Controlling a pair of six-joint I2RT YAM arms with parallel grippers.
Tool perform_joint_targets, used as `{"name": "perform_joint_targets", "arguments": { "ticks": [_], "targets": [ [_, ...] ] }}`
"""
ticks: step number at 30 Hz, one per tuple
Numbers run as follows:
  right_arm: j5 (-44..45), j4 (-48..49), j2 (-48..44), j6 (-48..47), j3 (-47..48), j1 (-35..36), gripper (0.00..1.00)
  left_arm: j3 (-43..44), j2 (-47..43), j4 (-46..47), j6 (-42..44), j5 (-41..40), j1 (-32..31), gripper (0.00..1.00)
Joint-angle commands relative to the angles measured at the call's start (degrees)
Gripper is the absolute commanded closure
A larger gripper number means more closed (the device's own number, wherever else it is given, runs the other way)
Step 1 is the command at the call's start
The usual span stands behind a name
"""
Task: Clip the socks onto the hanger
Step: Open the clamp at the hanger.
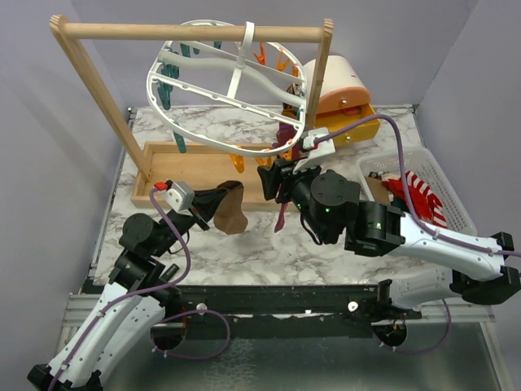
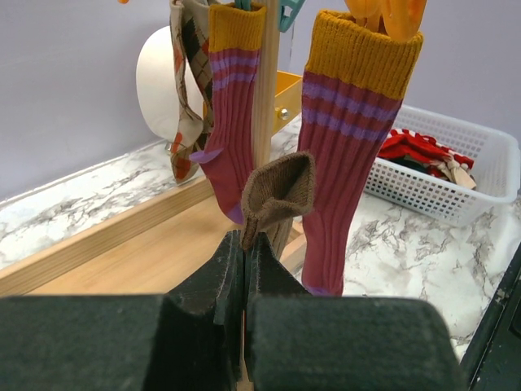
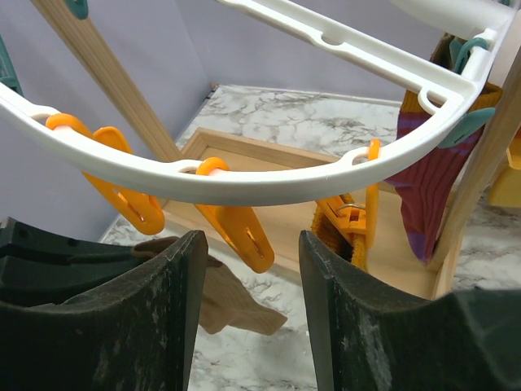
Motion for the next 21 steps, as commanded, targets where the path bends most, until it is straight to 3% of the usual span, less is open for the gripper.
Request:
{"name": "perform_joint_targets", "arguments": {
  "ticks": [1, 12, 21],
  "targets": [
    [-2.9, -2.5, -1.1, 2.6, 2.0, 0.5, 0.45, -0.5, -0.1, 1.6, -0.3, -0.1, -0.1, 1.00],
    [1.1, 1.6, 2.9, 0.3, 3.8, 0.5, 0.41, -0.3, 0.0, 1.9, -0.9, 0.0, -0.1, 1.00],
    [6.5, 4.0, 4.7, -0.9, 3.4, 0.5, 0.45, -0.8, -0.5, 1.8, -0.9, -0.1, -0.1, 1.00]
  ]
}}
